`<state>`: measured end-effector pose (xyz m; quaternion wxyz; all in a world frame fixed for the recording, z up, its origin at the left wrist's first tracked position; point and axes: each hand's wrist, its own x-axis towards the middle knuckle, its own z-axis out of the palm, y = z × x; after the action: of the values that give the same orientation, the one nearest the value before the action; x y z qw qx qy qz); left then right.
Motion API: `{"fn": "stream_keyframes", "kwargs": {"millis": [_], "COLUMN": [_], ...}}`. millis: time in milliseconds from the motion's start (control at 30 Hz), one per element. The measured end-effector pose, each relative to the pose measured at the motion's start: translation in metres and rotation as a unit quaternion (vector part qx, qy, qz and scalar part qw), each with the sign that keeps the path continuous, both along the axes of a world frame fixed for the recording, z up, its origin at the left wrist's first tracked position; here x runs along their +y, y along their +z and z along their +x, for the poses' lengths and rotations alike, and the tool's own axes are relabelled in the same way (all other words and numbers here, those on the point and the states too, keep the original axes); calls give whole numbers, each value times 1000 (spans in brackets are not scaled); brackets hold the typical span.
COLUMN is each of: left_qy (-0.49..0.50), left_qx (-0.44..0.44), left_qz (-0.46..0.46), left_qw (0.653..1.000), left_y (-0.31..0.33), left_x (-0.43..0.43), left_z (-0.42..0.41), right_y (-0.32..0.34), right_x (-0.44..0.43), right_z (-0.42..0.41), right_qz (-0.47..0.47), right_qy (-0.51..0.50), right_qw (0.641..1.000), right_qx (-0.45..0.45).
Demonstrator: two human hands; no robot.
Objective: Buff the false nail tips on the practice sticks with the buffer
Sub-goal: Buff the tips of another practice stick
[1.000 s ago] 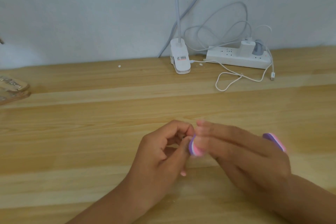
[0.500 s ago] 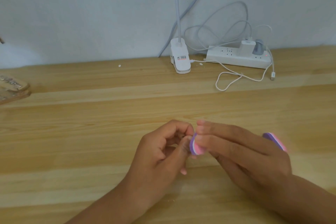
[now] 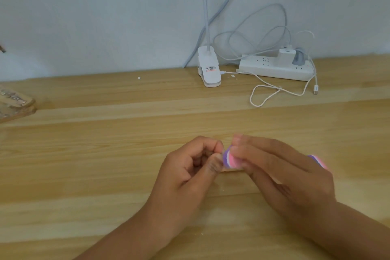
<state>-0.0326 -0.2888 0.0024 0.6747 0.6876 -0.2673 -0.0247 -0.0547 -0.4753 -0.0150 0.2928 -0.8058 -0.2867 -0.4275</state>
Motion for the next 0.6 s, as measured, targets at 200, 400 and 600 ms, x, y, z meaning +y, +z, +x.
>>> {"fn": "stream_keyframes", "kwargs": {"millis": [200,400,600], "left_qy": [0,-12,-17], "left_qx": [10,36,82], "left_qz": [-6,-30,-48], "left_qw": [1000,999,995], "left_y": [1,4,2], "left_x": [-2,-2,1], "left_z": [-1,-2,-1], "right_y": [1,0,1], "right_x": [1,2,0], "right_z": [0,-2,0], "right_qz": [-12,-8,20], "right_qy": [8,18,-17], "right_qw": [1000,1000,1000], "right_qx": [-8,-21,9]}}
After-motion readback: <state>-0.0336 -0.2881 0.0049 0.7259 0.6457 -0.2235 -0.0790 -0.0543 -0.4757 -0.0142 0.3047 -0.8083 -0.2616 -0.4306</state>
